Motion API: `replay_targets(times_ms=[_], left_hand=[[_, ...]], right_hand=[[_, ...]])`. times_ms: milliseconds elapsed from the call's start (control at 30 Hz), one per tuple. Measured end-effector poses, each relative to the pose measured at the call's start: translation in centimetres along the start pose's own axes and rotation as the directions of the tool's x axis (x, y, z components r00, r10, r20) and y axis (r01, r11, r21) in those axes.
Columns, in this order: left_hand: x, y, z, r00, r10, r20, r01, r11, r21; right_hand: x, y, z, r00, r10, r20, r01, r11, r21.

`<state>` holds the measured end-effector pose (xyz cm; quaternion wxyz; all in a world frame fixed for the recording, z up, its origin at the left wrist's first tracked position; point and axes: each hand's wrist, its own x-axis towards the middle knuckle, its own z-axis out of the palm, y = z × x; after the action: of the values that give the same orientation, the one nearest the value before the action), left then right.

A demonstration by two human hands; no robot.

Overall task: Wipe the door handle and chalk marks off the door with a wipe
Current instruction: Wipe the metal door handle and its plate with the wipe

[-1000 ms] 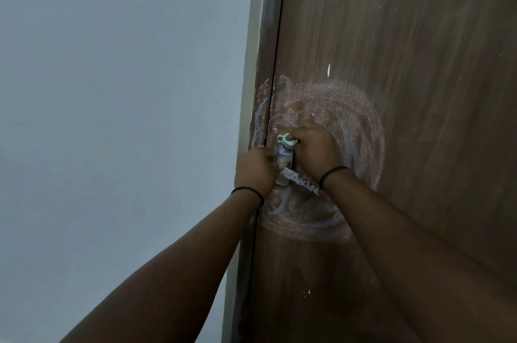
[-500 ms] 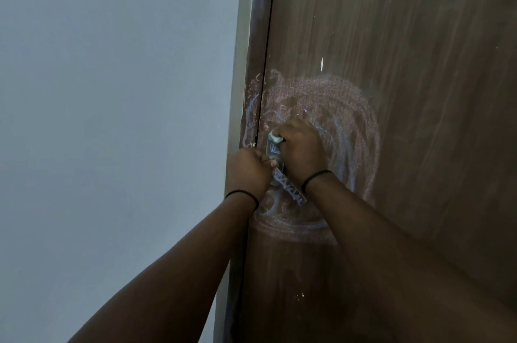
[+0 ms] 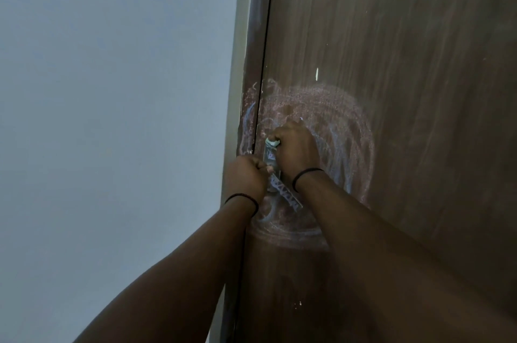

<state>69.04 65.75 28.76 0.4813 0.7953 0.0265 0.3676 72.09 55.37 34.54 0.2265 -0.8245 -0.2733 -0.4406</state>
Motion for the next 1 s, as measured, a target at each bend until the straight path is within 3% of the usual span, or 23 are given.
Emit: replay_targets(times_ms=[167,333,500,667,867,1000], left_hand=[[0.5,0.7,-0.2,0.999,-0.042,0.008,0.043,0.996,-0.072],[-0.6,-1.5,0.6,0.984,-0.165,0.061,0.174,0.965,-0.197],[0.3,-1.3,1.3,0.921,-0.344,0.180,0.387,0.773,-0.503],[-0.1,-1.8,2.2,0.901,-0.391,0.190,0.426,0.704,-0.569],[0.1,-2.1,2.2,0.899,-0.385,0.211,0.433,0.698,-0.570],[0.1,-2.1,2.0,0.903,-0.376,0.207,0.425,0.719,-0.550]], right_hand=[[-0.1,0.8,-1.4,0.987,-0.148,0.069,0.157,0.976,-0.149],[-1.8,0.4,0.0,0.994,-0.077,0.073,0.085,0.989,-0.118],[-1.0,1.0,-0.5,0.968,-0.190,0.166,0.214,0.967,-0.136],[-0.5,0.9,-0.3,0.990,-0.127,0.059,0.131,0.989,-0.062],[-0.4,0.4,-0.4,0.959,-0.194,0.209,0.226,0.963,-0.145],[-0.4,1.4,-0.9,0.981,-0.160,0.111,0.171,0.981,-0.095]])
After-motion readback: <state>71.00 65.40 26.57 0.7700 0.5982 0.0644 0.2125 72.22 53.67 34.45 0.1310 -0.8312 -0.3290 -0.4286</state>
